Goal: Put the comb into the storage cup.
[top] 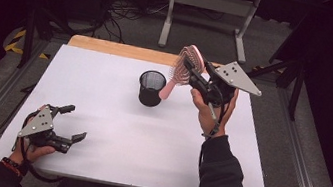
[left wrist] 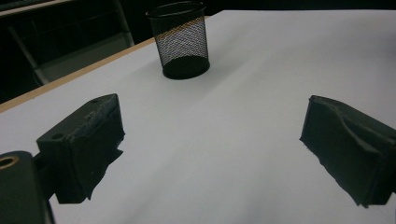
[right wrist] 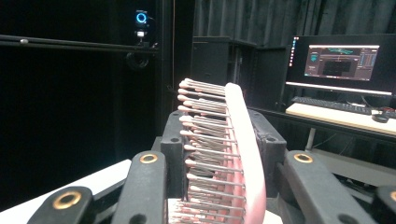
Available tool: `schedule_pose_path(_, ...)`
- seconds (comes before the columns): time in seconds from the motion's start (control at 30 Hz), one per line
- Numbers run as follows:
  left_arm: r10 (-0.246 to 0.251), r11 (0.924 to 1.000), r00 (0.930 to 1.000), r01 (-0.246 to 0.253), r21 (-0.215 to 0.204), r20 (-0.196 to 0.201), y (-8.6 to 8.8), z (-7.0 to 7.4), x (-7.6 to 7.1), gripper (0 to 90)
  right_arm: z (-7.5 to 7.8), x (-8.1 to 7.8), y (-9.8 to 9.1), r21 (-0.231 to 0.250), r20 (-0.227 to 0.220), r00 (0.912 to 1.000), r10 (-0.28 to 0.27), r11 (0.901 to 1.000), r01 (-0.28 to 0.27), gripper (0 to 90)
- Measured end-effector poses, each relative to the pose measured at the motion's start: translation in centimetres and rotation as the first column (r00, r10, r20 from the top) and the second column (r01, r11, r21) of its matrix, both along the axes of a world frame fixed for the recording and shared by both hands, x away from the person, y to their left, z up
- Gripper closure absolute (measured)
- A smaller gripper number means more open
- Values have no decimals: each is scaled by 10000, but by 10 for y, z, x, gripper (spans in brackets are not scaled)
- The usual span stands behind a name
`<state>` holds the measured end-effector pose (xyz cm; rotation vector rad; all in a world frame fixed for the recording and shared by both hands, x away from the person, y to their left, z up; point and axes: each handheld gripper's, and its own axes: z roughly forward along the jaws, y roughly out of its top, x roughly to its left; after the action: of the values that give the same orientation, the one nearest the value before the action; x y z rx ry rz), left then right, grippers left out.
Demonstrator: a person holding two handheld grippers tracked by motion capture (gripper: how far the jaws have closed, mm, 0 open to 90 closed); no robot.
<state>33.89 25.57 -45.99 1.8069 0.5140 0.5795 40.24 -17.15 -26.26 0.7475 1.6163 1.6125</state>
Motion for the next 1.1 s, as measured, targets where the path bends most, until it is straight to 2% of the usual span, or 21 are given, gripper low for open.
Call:
schedule_pose_path(0.3, -14, 10000, 10000, 14, 23, -41, -1, -1, 0, 67, 5, 13, 3, 120, 49, 9995, -314, 9994, 313, 646)
schedule_pose_path(0.73, -60, 10000, 10000, 60, 43, -39, -1, -1, 0, 67, 6, 34, 19, 104, -42, 9985, -540, 9985, 540, 646)
schedule_pose_path(1.1, -65, 10000, 10000, 65, 19, -41, -1, 0, 0, 68, -3, 48, 33, 52, -274, 9975, -657, 9978, 659, 646)
